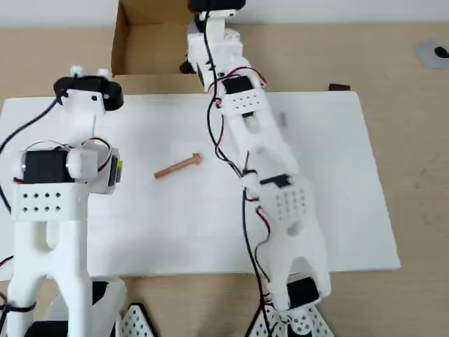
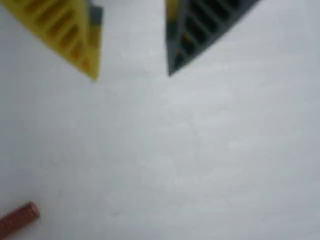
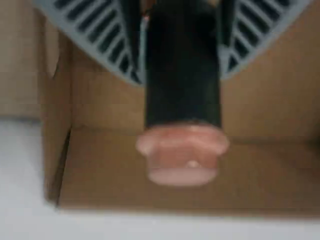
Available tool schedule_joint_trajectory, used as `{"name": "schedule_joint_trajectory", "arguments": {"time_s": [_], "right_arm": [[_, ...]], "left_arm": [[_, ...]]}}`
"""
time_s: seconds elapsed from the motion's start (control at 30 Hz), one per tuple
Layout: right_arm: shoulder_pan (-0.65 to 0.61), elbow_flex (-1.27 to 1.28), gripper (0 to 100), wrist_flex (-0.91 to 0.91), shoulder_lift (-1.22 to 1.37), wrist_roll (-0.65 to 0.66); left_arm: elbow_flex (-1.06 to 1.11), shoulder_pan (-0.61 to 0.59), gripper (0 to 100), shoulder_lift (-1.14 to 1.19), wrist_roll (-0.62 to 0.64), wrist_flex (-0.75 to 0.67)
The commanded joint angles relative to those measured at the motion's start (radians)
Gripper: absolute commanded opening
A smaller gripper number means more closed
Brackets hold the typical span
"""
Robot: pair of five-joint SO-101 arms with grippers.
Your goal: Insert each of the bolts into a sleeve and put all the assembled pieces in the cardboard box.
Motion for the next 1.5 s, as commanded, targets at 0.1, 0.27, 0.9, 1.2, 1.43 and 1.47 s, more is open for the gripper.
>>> {"name": "schedule_joint_trajectory", "arguments": {"time_s": [0.1,0.27,0.9,1.2,1.43,1.47], "right_arm": [[0.042,-0.44,1.2,0.13,0.219,0.101],[0.044,-0.613,1.3,0.284,0.363,0.216],[0.027,-0.889,31.6,0.575,0.412,0.226],[0.091,-0.891,31.6,0.977,0.111,0.175],[0.259,-0.891,31.5,1.399,-0.137,0.086],[0.285,-0.891,31.5,1.453,-0.171,0.086]], "left_arm": [[-0.005,-0.008,10,-0.013,-0.044,-0.017],[-0.008,-0.003,10,-0.013,-0.044,-0.015],[-0.008,0.084,10,-0.012,-0.064,-0.015],[-0.014,0.319,20,0.001,-0.169,-0.084],[0.051,0.318,23,0.137,-0.371,-0.218],[0.048,0.319,23,0.174,-0.388,-0.236]]}}
